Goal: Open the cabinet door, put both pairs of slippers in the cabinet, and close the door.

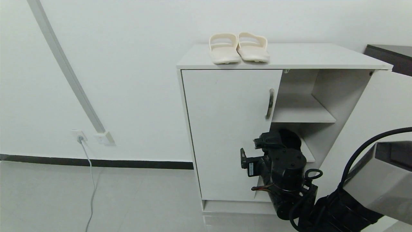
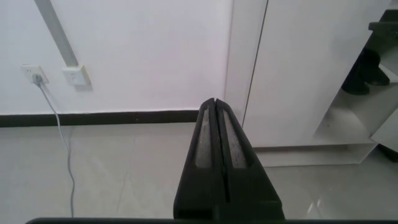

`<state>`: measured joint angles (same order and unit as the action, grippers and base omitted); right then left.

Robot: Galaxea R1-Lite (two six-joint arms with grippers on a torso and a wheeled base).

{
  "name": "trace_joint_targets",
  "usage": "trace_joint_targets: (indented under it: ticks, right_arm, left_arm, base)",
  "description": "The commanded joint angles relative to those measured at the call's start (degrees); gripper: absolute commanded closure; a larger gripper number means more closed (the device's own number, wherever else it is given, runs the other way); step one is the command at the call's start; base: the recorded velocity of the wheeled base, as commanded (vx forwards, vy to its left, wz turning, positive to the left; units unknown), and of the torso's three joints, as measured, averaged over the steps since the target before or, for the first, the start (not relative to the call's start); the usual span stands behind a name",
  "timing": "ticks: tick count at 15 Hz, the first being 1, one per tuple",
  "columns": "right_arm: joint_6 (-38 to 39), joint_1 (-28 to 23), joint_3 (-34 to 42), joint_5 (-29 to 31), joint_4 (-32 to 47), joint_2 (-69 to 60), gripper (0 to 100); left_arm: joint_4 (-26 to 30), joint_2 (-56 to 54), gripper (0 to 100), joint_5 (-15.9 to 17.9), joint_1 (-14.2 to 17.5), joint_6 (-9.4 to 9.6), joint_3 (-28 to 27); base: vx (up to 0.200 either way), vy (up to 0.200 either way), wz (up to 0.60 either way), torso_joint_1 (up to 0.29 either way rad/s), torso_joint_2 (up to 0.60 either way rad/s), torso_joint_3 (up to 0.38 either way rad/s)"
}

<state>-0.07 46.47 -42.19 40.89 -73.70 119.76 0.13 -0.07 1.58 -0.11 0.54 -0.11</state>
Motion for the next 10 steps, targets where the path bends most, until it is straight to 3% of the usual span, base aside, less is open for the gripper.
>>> trace_joint_targets:
  ticks: [1, 10]
  right_arm:
    - [0.0, 0.1, 0.0, 0.0, 0.0, 0.1, 0]
    - [-0.1, 0.2, 0.4, 0.0, -0.1, -0.1, 0]
  left_arm:
    - [0.0, 0.1, 100, 0.0, -0.1, -0.01, 0.0]
    - [0.0, 0.1, 100, 0.0, -0.1, -0.01, 0.0]
  base:
    - [0.000, 0.000, 0.00, 0.119, -0.46, -0.339]
    - [0.000, 0.000, 0.00, 0.147, -0.47, -0.331]
